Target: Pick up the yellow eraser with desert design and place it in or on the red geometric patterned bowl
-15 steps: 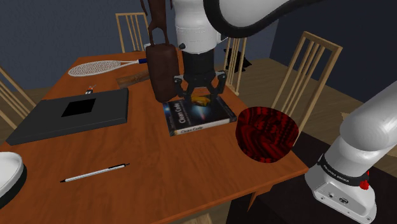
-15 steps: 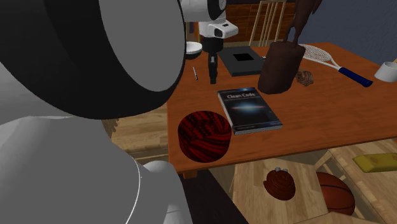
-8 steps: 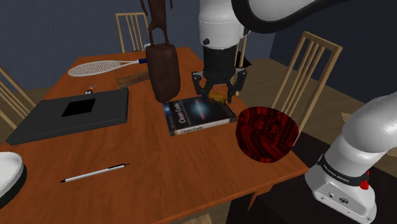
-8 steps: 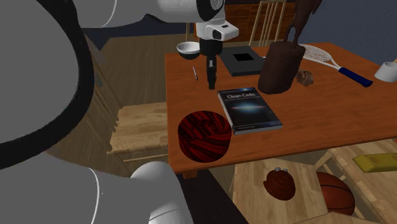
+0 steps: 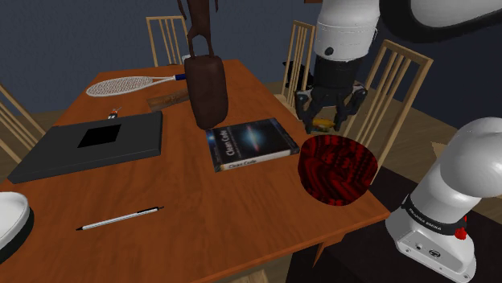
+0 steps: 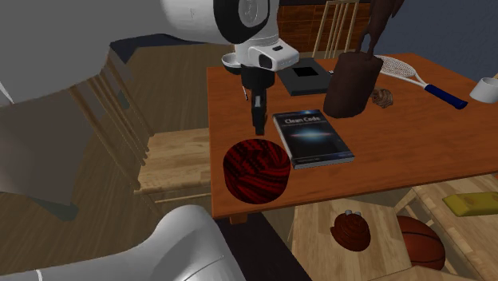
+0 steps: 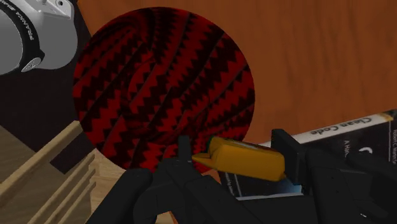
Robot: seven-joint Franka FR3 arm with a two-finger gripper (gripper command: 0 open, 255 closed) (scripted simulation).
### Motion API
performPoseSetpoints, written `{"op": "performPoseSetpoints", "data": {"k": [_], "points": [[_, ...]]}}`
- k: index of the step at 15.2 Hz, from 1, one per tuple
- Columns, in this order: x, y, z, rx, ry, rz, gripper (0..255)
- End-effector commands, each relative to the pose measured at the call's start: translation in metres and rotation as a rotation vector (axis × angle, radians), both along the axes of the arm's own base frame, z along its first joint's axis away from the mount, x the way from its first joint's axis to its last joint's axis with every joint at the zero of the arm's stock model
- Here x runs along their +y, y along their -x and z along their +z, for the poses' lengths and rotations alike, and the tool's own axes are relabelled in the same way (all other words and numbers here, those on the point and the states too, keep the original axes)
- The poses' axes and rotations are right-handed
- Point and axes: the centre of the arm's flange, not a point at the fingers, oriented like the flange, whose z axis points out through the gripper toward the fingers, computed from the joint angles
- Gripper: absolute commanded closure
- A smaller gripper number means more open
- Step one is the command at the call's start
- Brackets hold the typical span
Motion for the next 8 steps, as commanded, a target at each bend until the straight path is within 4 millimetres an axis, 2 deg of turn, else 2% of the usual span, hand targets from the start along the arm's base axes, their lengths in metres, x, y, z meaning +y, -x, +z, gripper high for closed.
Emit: {"op": "performPoseSetpoints", "data": {"k": [1,3,8], "points": [[-0.019,0.020,0.000,0.001,-0.002,0.001,255],[-0.044,0.044,-0.001,0.001,-0.002,0.001,255],[-0.044,0.044,-0.027,0.001,-0.002,0.001,255]]}}
